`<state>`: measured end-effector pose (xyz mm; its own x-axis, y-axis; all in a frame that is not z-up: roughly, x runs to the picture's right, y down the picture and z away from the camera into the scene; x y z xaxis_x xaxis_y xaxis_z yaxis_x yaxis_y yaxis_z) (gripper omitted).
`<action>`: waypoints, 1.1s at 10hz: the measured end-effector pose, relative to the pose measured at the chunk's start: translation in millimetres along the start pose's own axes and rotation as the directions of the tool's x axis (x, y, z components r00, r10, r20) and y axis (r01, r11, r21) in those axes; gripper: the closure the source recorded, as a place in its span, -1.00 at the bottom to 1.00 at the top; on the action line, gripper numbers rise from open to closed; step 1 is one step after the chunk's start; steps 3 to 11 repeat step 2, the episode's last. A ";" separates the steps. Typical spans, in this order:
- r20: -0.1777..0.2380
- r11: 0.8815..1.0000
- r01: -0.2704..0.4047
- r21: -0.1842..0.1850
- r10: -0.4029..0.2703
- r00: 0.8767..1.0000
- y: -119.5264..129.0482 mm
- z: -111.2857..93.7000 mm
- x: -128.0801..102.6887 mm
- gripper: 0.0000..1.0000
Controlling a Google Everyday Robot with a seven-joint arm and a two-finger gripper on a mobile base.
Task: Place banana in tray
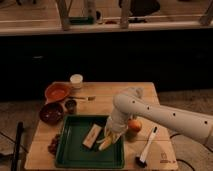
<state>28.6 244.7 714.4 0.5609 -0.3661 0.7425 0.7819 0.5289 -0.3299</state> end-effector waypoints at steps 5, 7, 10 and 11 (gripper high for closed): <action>0.001 1.000 0.002 0.001 -0.002 1.000 -2.5 0.2 -0.3 -0.60; 0.001 1.000 0.002 0.001 -0.002 1.000 -2.5 0.2 -0.3 -0.60; 0.001 1.000 0.002 0.001 -0.002 1.000 -2.5 0.2 -0.3 -0.60; 0.001 1.000 0.002 0.001 -0.002 1.000 -2.5 0.2 -0.3 -0.60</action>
